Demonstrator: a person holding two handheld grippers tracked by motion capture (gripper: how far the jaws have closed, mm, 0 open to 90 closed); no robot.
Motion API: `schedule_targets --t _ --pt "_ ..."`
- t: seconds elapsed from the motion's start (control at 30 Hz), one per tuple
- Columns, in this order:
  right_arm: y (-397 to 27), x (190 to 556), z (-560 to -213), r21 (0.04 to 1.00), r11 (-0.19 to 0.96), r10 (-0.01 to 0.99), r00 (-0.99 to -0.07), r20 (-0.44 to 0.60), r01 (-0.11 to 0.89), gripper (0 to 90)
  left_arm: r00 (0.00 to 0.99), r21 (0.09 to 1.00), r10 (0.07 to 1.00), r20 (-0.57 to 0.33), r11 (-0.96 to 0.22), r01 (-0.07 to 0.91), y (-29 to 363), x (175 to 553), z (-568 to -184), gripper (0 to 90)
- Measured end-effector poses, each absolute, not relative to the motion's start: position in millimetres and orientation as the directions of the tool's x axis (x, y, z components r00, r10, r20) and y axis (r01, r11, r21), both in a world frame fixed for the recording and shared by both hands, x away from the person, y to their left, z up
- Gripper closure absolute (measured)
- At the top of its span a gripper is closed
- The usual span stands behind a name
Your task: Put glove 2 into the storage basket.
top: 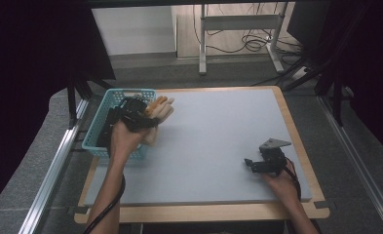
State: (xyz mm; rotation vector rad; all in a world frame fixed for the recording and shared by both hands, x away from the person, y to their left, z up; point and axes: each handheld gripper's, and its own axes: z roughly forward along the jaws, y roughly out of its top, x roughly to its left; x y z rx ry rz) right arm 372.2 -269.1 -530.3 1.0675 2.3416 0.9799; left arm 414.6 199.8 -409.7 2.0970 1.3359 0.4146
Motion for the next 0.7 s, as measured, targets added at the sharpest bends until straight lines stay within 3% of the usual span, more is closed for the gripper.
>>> schedule_targets --t 0.7 --pt "-269.1 372.2 -530.3 0.729 0.467 0.770 -0.636 -0.057 0.500 19.3 0.309 0.633 0.949 -0.058 -0.204 0.747 271.1 436.9 -427.6 52.8"
